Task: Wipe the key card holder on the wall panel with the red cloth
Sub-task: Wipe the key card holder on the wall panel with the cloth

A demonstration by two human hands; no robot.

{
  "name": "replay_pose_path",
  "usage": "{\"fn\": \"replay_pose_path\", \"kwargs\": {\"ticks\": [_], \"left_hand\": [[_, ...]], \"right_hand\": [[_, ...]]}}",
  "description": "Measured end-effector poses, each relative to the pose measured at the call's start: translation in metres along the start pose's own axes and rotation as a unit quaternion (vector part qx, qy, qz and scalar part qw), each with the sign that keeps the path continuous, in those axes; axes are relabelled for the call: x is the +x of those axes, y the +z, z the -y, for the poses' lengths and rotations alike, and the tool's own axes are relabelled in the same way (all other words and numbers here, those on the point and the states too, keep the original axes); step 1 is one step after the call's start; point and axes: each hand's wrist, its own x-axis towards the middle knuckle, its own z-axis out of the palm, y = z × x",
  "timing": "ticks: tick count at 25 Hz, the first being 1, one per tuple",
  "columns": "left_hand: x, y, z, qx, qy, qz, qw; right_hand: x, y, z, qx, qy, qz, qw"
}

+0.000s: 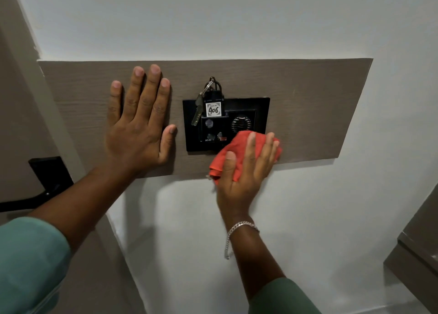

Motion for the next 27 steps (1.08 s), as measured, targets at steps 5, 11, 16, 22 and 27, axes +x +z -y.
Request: {"fn": "replay_pose_path", "kwargs": {"ticks": [5, 11, 16, 22, 27], "left_hand": [[0.0, 0.0, 0.001, 0.008, 0.007, -0.003, 1.0], [0.0, 0.001, 0.002, 0.018, 0.009, -0.007, 1.0], [0.0, 0.001, 0.002, 0.016, 0.005, -0.005, 1.0], [0.0, 0.003, 0.003, 0.012, 0.005, -0.005, 1.0], [0.0, 0.003, 0.003, 0.015, 0.003, -0.008, 1.0]], "right_hand": [[-0.004, 0.002, -0.011, 0.0, 0.013, -0.032, 0.999], [-0.018, 0.02, 0.017, 0.04, 0.06, -0.043, 0.996], [0.006, 0.005, -0.002, 0.03, 0.049, -0.082, 0.995], [0.04, 0.008, 0.016, 0.061, -0.047, -0.061, 0.995], [0.054, -0.014, 0.002, 0.04, -0.132, -0.007, 0.99]]}}
